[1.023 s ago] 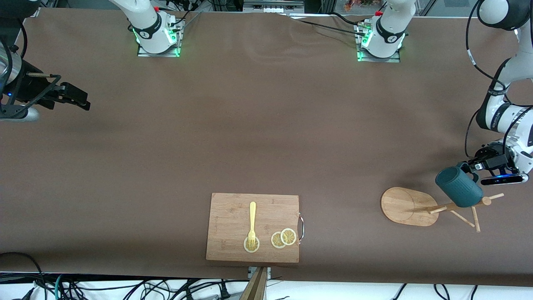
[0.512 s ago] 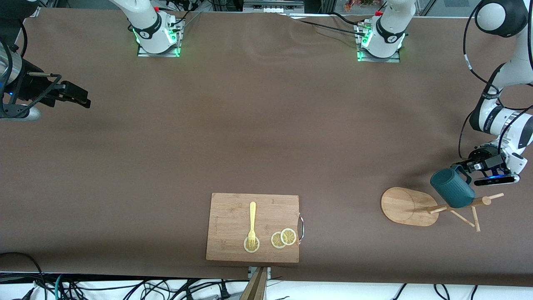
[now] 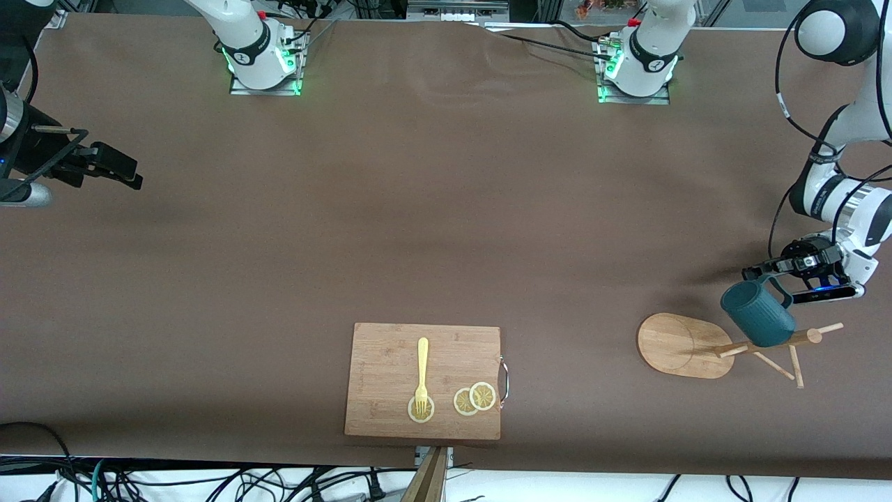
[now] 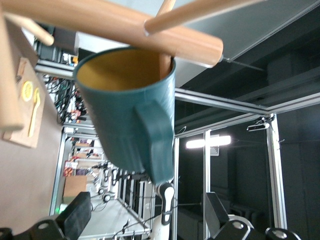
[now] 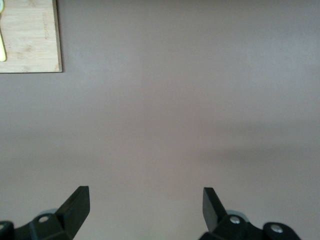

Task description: Pass cup and hang on rack

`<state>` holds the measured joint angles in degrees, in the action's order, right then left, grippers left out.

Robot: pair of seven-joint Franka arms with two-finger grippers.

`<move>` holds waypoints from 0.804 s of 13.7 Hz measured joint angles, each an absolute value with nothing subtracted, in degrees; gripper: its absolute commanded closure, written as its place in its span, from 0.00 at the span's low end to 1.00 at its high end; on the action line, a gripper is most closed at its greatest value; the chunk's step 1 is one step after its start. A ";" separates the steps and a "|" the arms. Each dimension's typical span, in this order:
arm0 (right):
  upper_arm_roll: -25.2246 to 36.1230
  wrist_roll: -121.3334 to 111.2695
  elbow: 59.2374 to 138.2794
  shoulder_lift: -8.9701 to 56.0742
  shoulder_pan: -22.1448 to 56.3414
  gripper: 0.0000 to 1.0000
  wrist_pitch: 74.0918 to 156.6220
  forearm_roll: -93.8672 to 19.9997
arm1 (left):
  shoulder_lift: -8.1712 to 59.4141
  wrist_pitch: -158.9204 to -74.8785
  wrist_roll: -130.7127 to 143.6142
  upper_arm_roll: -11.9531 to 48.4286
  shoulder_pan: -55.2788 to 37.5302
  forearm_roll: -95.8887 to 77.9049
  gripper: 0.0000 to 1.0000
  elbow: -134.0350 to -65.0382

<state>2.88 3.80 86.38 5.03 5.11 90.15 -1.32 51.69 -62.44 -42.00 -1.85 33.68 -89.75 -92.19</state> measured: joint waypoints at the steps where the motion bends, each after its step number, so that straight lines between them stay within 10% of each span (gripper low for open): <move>1: 2.43 3.10 86.40 5.03 5.20 0.00 91.32 -0.20 | 51.62 -60.80 -42.00 -2.43 33.81 -87.14 0.00 -91.85; 11: 1.88 0.66 86.68 5.07 5.45 0.00 92.79 1.28 | 44.39 -52.38 -41.67 -3.32 33.95 -58.07 0.00 -85.37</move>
